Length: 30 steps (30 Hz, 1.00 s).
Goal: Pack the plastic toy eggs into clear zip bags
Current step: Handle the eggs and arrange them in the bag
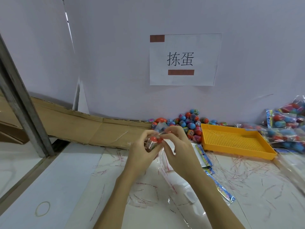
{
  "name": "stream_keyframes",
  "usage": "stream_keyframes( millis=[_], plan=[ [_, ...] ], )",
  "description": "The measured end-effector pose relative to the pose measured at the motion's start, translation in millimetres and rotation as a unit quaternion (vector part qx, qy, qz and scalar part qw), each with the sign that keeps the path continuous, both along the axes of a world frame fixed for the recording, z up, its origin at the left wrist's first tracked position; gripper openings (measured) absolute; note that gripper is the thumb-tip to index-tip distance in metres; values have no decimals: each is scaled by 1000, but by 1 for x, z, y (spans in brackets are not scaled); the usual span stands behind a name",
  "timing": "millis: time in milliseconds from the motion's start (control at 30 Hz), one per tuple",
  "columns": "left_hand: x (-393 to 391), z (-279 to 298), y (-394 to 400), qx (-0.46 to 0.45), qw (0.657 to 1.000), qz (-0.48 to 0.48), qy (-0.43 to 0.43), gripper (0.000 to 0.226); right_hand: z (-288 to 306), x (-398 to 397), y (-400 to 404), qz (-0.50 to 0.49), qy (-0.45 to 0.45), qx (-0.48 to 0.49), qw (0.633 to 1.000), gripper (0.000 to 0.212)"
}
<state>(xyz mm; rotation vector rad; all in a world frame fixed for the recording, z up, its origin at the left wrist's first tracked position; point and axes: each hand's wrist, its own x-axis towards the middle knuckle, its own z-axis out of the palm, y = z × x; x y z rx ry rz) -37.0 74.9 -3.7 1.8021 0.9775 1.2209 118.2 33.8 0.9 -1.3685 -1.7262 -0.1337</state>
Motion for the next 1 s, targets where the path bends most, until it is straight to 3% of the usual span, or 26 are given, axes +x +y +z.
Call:
stream_keyframes(
  millis=[133, 200, 300, 367, 433, 533, 633, 733, 800, 867, 1000],
  plan=[
    [-2, 3, 6, -42, 999, 18, -21, 57, 2, 1, -1, -35, 11, 54, 998, 18],
    [-1, 4, 7, -72, 996, 9, -57, 56, 6, 1, -1, -42, 72, 58, 995, 18],
    [-1, 4, 6, -98, 990, 3, -101, 46, 9, -4, -5, 46, 255, -80, 963, 40],
    [-1, 4, 5, -116, 986, 1, -119, 42, 8, -5, -3, 85, 311, -150, 935, 36],
    [2, 5, 3, -158, 974, -12, -159, 46, 3, -3, -1, 93, 315, -152, 932, 15],
    [4, 8, 1, -209, 958, -18, -194, 45, 1, -1, 0, 89, 341, -149, 924, 5],
    [0, 7, 3, -192, 964, 15, -181, 23, -1, 1, -1, 98, 336, -176, 920, 9],
    [-3, 6, 4, -190, 965, 14, -179, 20, 3, -1, -4, 112, 348, -192, 911, 26],
    [-3, 7, 3, -178, 968, 11, -174, 16, 6, -1, -5, 113, 372, -187, 902, 21],
    [-3, 8, 4, -173, 970, 11, -171, 18, 6, 1, -5, 120, 408, -190, 885, 10],
    [-7, 11, 6, -234, 952, -29, -197, 33, 8, 9, -6, 128, 470, -203, 849, 14]
  ],
)
